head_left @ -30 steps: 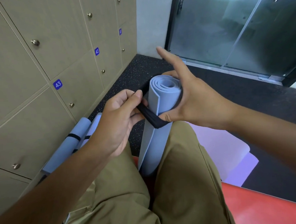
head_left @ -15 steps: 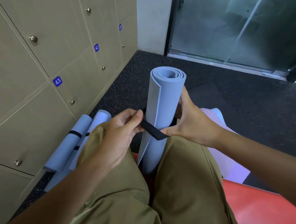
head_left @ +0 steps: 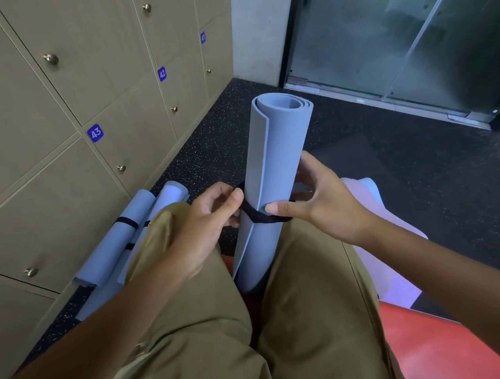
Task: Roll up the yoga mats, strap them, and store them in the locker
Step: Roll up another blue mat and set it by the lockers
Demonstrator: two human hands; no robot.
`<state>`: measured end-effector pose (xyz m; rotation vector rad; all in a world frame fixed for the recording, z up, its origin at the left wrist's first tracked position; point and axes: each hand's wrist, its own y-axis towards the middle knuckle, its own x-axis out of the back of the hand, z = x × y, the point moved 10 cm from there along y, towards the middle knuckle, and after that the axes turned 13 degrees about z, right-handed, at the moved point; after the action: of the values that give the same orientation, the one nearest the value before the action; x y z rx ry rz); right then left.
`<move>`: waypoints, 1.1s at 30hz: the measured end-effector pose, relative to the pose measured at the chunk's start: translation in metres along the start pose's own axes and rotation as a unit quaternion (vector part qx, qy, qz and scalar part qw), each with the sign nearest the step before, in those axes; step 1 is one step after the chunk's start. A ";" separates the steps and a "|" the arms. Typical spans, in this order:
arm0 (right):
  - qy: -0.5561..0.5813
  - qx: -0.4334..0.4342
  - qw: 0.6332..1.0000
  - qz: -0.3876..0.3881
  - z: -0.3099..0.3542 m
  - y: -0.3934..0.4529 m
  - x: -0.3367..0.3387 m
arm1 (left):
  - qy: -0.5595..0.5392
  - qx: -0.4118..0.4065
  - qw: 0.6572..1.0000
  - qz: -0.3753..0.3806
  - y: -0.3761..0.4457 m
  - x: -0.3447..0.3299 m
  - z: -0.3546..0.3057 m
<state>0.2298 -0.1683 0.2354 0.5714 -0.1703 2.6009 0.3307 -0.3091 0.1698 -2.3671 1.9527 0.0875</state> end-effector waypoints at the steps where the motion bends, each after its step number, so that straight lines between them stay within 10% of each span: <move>1: 0.004 0.001 1.000 -0.001 0.000 0.000 0.001 | 0.022 0.001 1.000 -0.001 0.001 0.000 0.002; 9: 0.040 0.009 0.999 0.003 0.001 0.007 0.003 | 0.072 -0.012 0.994 0.083 0.016 -0.024 0.004; 33: -0.001 0.010 0.998 -0.067 0.013 0.090 0.060 | 0.298 -0.109 0.947 -0.043 0.154 0.100 -0.160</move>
<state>0.1441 -0.2252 0.2709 0.5732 -0.1039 2.4754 0.1980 -0.4504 0.3174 -2.8716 2.1500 -0.5028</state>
